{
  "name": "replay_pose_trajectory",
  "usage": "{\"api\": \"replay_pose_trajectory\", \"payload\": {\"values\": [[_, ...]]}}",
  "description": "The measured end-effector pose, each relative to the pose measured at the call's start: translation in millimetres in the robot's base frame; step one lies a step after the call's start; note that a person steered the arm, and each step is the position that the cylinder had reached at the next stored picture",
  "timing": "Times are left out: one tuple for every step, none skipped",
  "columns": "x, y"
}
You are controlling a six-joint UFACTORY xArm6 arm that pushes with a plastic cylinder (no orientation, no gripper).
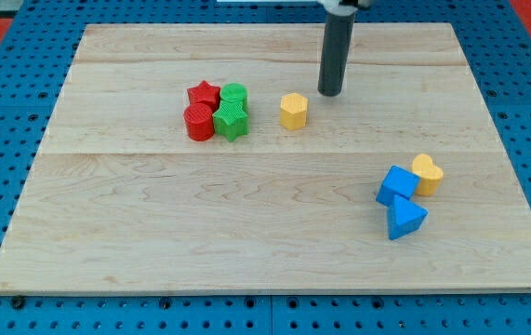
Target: Push the hexagon towards the left side of the blue cube
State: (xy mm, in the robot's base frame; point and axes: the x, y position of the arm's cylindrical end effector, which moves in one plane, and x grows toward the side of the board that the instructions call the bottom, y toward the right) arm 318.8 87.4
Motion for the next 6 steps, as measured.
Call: {"api": "replay_pose_trajectory", "payload": {"values": [[0, -59], [49, -58], [96, -43], [129, -18], [136, -58], [152, -83]]}}
